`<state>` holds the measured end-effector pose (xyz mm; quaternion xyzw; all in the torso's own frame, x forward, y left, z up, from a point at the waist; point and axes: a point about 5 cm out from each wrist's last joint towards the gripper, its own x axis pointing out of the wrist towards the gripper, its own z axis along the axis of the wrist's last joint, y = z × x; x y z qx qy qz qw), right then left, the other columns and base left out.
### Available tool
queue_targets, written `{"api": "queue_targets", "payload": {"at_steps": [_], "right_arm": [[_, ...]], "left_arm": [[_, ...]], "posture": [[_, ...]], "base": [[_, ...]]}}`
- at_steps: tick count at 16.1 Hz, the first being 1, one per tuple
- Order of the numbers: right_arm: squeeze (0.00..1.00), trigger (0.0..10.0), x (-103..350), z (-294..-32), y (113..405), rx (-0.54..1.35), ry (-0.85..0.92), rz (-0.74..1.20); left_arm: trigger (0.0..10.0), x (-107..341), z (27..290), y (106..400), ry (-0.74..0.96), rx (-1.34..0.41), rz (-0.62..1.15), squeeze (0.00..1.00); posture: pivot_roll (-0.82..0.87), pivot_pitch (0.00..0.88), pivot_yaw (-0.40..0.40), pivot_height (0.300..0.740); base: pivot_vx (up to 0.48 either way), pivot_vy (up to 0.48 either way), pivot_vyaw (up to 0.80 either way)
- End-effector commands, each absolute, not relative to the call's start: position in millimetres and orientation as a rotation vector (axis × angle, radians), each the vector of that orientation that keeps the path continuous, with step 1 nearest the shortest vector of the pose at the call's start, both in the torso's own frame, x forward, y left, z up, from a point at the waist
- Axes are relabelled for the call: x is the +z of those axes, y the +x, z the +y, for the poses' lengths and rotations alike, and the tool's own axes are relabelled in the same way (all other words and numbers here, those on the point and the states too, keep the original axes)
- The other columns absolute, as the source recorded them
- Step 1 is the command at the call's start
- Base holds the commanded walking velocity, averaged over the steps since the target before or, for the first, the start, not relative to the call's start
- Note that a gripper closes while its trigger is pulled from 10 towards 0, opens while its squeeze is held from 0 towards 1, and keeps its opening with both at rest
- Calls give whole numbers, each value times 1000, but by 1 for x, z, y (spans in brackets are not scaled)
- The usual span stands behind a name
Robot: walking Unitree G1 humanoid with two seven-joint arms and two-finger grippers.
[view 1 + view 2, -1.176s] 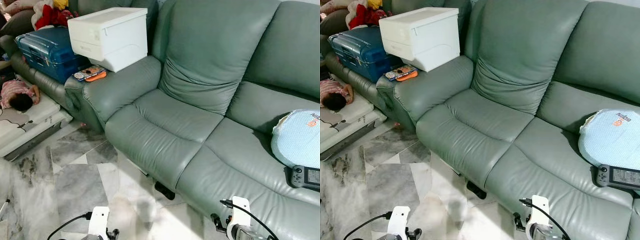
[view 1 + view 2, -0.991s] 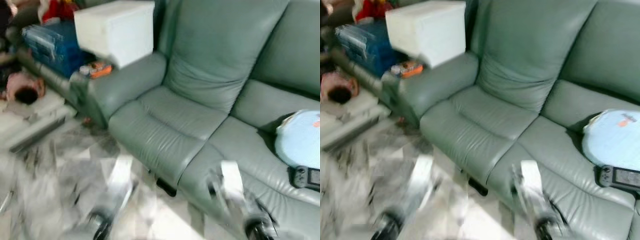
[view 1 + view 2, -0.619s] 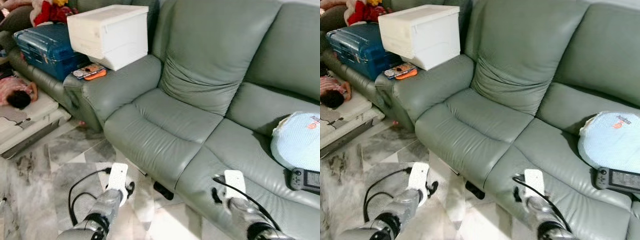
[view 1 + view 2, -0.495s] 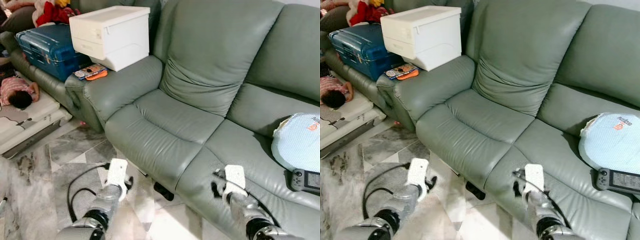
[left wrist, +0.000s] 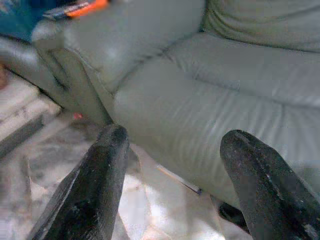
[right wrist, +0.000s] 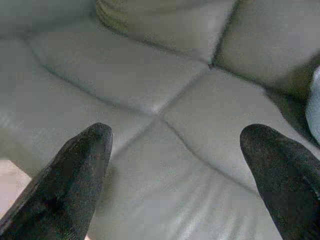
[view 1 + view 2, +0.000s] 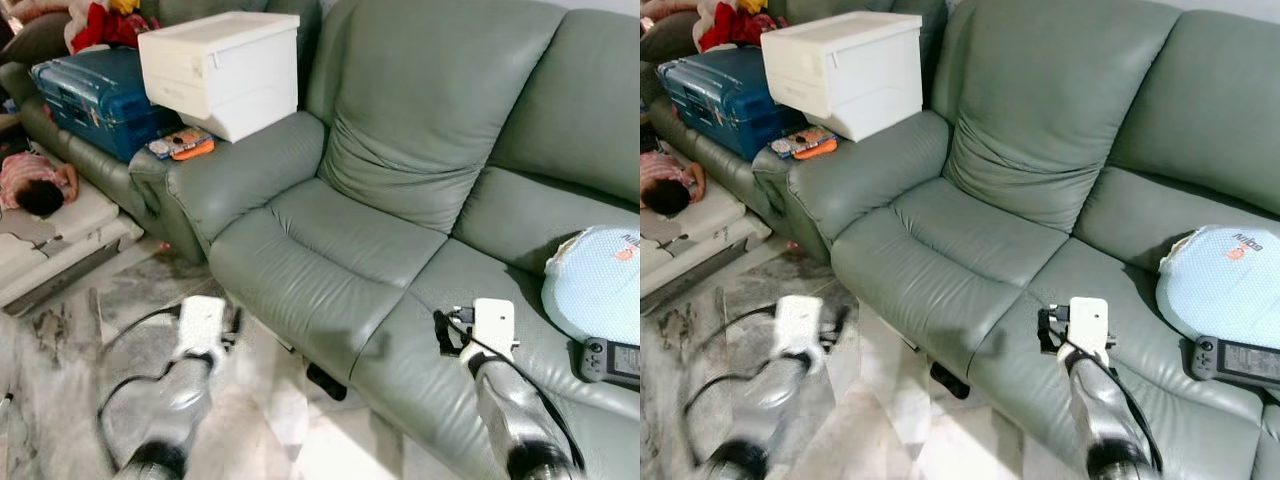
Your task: Picking trash to rubbish bin
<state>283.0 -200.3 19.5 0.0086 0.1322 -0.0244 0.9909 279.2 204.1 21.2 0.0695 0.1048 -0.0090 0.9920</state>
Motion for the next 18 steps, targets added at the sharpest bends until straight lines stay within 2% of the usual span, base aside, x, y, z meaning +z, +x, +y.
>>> {"api": "queue_targets", "payload": {"at_steps": [1, 3, 5, 7, 10, 12, 18], "right_arm": [[0, 10000, 43, -197, 286, -9, 52, 144], [0, 10000, 54, -200, 280, -14, 52, 102], [0, 10000, 70, -202, 265, -54, 24, 82], [0, 10000, 73, -201, 259, -55, 51, 78], [0, 10000, 75, -199, 243, -47, 37, 155], [0, 10000, 81, -197, 243, -22, 31, 145], [0, 10000, 92, -195, 251, 19, 3, 136]], "left_arm": [[10000, 34, 215, 276, 145, -3, 147, 0], [10000, 43, 222, 265, 168, 9, 100, 0], [10000, 64, 237, 246, 209, 93, 28, 0], [10000, 67, 242, 241, 237, 132, 19, 0], [10000, 69, 235, 233, 251, 146, 61, 0], [10000, 70, 231, 234, 261, 132, 71, 0], [10000, 79, 233, 242, 249, 164, 78, 0]], "posture": [[-47, 41, 9, 740], [-43, 48, 11, 740], [-45, 59, 19, 740], [-49, 67, 20, 740], [-60, 69, 16, 740], [-59, 69, 14, 740], [-54, 72, 10, 740]], "base": [[0, 0, 0], [0, 0, 0], [0, 0, 0], [0, 0, 0], [0, 0, 0], [0, 0, 0], [0, 0, 800]]}}
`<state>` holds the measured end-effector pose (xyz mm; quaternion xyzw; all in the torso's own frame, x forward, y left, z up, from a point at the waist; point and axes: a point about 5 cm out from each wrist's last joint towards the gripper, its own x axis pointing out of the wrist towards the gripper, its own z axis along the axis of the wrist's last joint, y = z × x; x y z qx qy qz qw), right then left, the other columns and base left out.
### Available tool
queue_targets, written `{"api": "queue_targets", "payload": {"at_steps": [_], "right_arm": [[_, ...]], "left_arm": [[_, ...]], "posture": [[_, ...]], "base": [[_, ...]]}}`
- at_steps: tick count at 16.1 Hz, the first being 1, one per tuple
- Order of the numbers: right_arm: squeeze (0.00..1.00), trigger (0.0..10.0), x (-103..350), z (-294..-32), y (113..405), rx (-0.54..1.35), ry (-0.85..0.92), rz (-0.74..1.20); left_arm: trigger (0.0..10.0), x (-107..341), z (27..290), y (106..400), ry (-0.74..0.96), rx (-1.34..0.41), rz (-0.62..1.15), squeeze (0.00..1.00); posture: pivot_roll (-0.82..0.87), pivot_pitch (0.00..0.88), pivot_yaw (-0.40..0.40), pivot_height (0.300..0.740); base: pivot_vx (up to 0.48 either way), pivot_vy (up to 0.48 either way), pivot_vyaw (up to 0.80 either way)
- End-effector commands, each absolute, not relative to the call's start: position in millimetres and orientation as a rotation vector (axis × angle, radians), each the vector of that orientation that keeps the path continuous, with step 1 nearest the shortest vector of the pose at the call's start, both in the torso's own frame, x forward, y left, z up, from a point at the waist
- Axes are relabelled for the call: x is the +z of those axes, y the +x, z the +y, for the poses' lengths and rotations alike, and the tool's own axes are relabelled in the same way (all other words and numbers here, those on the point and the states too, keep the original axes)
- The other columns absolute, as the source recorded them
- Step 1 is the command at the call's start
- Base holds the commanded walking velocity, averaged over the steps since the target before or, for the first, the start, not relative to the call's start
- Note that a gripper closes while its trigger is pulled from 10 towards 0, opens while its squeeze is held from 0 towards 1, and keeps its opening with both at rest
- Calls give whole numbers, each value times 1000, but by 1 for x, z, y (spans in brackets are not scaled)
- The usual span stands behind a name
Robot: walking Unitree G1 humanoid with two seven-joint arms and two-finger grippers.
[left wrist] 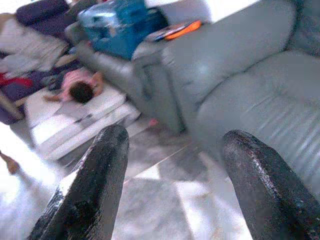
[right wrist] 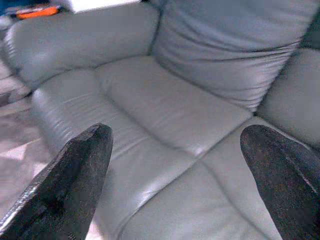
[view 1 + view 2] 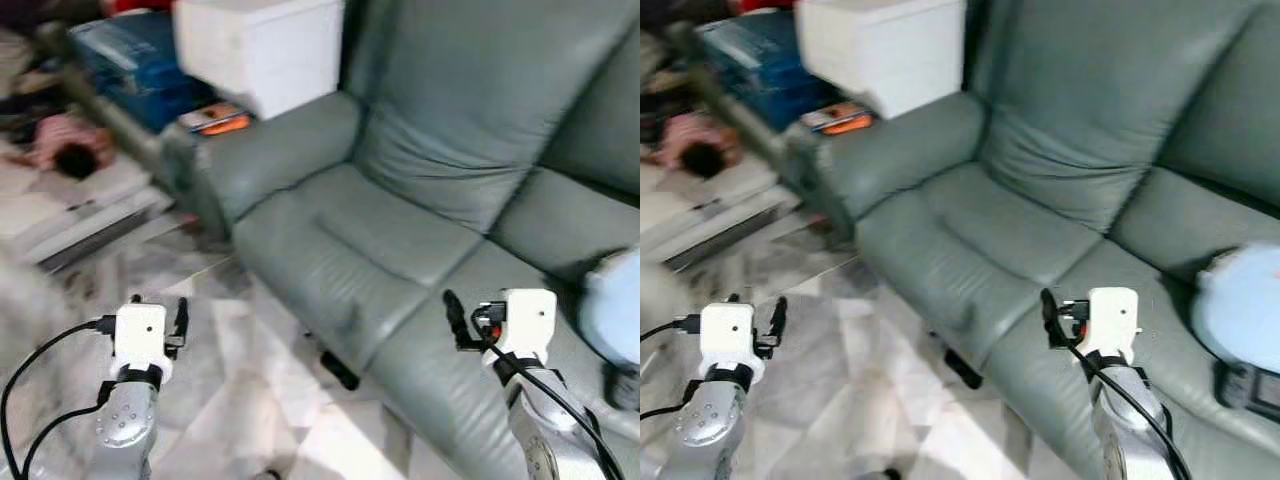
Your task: Picking trash to rubbish bin
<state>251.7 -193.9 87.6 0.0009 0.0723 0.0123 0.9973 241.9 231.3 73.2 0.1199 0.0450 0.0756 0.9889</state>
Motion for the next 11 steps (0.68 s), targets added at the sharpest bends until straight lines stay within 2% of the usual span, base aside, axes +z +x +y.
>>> {"api": "queue_targets", "payload": {"at_steps": [1, 11], "right_arm": [[0, 10000, 93, -194, 251, 24, 0, 138], [0, 10000, 104, -189, 258, 73, -13, 117]], "left_arm": [[10000, 78, 234, 243, 247, 173, 85, 0], [10000, 80, 229, 247, 198, 199, 105, 0]], "posture": [[-54, 72, 11, 740], [-55, 77, -3, 740]], "base": [[0, 0, 800], [0, 0, 800]]}}
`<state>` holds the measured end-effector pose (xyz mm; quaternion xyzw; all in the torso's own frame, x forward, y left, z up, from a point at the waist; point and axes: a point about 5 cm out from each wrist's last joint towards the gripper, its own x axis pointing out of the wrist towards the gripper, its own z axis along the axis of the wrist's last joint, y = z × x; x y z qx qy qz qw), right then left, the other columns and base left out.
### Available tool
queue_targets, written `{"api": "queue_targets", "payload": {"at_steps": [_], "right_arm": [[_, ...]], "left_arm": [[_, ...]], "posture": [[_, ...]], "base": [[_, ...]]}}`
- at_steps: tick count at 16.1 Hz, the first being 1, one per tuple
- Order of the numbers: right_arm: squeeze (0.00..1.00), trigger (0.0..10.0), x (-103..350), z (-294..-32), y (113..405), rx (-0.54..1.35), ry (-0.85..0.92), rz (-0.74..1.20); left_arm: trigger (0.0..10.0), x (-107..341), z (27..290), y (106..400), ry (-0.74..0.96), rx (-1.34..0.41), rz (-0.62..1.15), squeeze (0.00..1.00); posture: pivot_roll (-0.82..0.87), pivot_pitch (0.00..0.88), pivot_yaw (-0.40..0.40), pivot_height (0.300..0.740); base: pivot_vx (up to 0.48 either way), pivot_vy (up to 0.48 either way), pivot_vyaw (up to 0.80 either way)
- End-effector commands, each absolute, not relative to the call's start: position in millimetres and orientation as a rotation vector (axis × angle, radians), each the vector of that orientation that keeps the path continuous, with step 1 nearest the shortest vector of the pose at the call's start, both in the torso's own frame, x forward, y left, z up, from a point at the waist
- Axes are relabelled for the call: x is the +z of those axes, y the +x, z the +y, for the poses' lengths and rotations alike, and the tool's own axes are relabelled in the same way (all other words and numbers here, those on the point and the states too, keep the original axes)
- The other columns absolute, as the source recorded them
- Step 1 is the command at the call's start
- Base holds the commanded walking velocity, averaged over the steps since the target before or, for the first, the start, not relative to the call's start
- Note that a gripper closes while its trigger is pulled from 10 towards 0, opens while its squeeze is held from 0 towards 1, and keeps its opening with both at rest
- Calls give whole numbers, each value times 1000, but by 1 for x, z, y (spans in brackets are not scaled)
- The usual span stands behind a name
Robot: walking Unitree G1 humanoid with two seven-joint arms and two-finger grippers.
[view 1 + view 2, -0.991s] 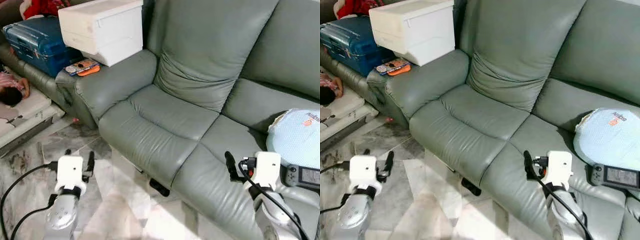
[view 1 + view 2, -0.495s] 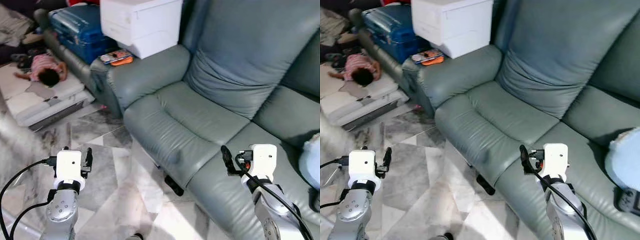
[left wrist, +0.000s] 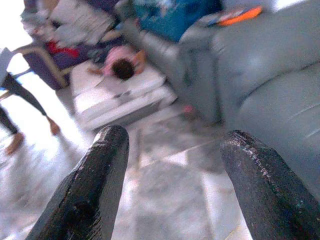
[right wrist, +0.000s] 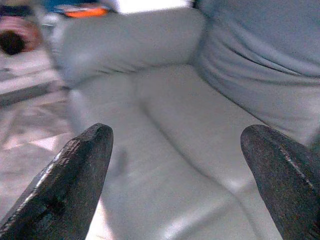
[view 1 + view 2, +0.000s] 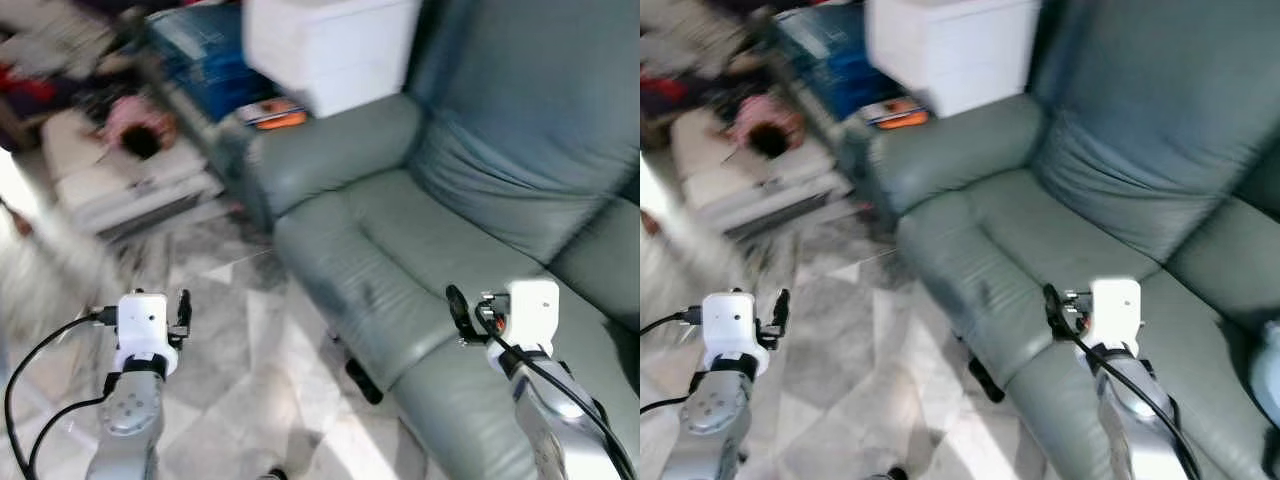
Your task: Picking trash to rubbish bin
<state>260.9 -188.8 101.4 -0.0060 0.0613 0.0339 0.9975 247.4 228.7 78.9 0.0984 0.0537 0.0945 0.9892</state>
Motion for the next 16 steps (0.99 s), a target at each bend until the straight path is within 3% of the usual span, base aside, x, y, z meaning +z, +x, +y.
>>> {"api": "queue_targets", "payload": {"at_steps": [1, 13, 16], "right_arm": [[0, 10000, 106, -188, 259, 86, -19, 113], [0, 10000, 122, -177, 271, 138, -28, 52], [0, 10000, 128, -178, 272, 121, 4, 29]], "left_arm": [[10000, 81, 227, 248, 192, 200, 105, 0], [10000, 102, 210, 272, 117, 173, 49, 0], [10000, 116, 200, 276, 89, 144, 0, 0]], "posture": [[-55, 76, -7, 740], [-47, 32, -16, 740], [-49, 35, -15, 740]], "base": [[0, 0, 800], [0, 0, 800], [0, 0, 0]]}}
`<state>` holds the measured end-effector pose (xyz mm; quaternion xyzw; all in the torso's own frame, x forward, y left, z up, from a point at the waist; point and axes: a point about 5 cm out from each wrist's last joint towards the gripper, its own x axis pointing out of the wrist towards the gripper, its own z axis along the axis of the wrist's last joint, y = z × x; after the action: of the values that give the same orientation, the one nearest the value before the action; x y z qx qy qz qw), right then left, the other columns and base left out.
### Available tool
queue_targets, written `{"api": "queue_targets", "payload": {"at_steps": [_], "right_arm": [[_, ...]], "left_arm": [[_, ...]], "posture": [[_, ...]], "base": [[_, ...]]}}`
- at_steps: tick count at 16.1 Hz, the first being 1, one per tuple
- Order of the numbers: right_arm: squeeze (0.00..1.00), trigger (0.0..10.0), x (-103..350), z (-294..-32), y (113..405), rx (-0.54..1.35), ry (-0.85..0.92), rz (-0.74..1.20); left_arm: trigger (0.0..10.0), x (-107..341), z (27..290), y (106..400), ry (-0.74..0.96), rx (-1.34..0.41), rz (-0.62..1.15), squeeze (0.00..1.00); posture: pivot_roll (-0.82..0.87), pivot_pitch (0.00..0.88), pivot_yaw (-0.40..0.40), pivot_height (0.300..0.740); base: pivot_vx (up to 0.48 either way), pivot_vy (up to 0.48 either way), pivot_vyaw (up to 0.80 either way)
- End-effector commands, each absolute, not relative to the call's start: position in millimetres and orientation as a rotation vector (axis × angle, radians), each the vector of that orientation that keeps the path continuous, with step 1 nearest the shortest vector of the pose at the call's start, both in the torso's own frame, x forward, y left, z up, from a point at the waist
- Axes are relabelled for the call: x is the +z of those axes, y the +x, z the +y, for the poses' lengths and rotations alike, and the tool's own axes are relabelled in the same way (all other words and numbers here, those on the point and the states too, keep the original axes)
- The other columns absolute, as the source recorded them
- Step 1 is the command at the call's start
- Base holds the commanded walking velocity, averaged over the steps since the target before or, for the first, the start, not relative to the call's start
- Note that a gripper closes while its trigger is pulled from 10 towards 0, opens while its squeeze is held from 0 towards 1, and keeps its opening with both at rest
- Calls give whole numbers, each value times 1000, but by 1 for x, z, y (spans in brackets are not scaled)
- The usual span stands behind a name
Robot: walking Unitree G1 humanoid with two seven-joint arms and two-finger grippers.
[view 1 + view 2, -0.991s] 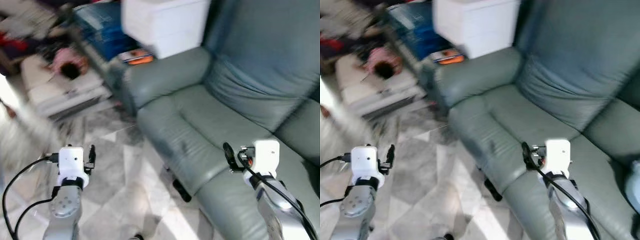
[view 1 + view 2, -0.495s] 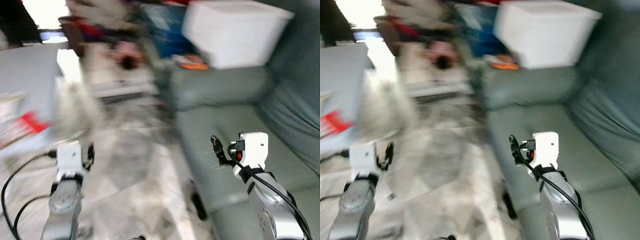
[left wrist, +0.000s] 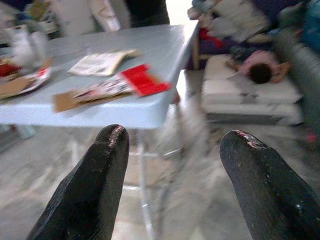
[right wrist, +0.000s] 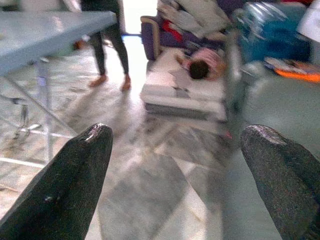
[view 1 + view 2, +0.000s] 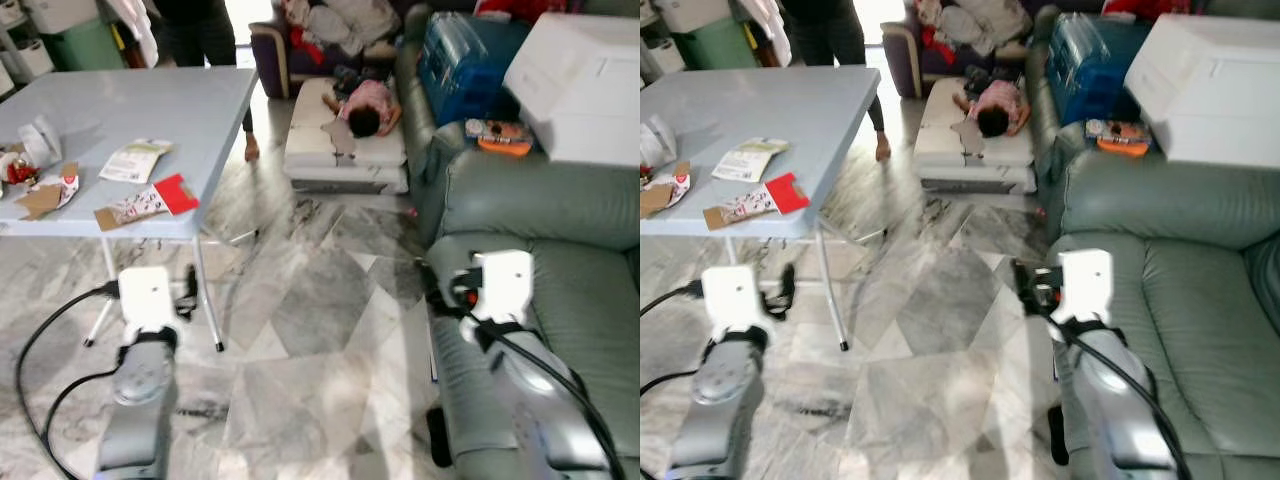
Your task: Picking trash to rubbish bin
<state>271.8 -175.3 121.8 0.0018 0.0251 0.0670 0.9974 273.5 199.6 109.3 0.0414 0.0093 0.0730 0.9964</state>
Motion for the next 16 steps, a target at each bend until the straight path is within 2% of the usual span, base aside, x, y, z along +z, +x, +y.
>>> {"api": "queue_targets", "payload": {"at_steps": [1, 5, 8, 9, 13, 16], "right_arm": [[0, 10000, 129, -179, 272, 111, 21, 29], [0, 10000, 130, -185, 279, 23, 30, 39], [0, 10000, 130, -187, 279, -2, 140, 37], [0, 10000, 132, -187, 280, -19, 80, 12], [0, 10000, 130, -184, 278, 40, 169, 53], [0, 10000, 131, -186, 279, 24, 108, 45]], "left_arm": [[10000, 120, 198, 277, 77, 139, -13, 0], [10000, 128, 199, 281, 51, 144, -23, 0], [10000, 131, 199, 281, 39, 148, -23, 0], [10000, 131, 198, 283, 36, 149, -20, 0], [10000, 134, 201, 284, 36, 152, -19, 0], [10000, 135, 201, 285, 39, 154, -19, 0]], "posture": [[-47, 35, -16, 740], [-46, 39, -14, 740], [-48, 41, -13, 740], [-49, 42, -13, 740], [-47, 47, -15, 740], [-46, 42, -15, 740]], "base": [[0, 0, 0], [0, 0, 0], [0, 0, 0], [0, 304, 0], [0, 438, 0], [0, 480, 0]]}}
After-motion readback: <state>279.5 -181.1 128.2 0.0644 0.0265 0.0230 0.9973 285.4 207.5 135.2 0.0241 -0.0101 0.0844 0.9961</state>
